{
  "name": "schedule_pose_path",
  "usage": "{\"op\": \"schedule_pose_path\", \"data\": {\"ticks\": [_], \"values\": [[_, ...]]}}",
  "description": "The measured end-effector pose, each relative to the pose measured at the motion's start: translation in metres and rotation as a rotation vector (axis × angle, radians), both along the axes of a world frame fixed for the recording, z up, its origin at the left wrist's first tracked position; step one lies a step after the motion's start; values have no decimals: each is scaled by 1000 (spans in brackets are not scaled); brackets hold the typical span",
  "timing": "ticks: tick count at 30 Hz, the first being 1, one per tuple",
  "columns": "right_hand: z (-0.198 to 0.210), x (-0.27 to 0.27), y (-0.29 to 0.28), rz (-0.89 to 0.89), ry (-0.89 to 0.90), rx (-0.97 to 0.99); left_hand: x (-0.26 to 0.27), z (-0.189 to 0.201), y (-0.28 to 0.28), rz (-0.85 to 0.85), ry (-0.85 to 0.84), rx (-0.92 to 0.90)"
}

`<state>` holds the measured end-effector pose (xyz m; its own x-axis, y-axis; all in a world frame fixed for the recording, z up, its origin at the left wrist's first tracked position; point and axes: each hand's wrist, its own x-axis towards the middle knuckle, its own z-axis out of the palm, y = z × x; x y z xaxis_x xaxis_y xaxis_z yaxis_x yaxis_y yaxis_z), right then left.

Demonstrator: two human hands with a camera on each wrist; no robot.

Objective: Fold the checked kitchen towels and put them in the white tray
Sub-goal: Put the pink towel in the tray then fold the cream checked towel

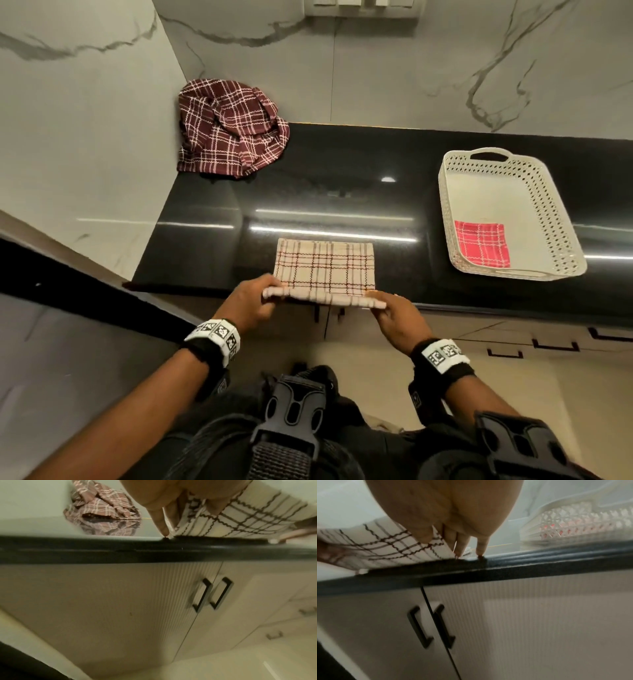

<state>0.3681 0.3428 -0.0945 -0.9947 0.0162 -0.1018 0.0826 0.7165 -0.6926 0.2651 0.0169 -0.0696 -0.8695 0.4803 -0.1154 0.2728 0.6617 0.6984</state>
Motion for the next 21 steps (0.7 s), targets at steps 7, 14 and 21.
{"op": "schedule_pose_path", "data": {"ticks": [7,14,21], "values": [[28,-58,-10,-334,-80,-190,-43,3,24,267,-63,-52],[11,-90,-27,-470,-221,84,-70,-8,47,240,-65,-342],[9,-89,-44,-409,-267,366,-76,-7,54,214,-19,-406]]}}
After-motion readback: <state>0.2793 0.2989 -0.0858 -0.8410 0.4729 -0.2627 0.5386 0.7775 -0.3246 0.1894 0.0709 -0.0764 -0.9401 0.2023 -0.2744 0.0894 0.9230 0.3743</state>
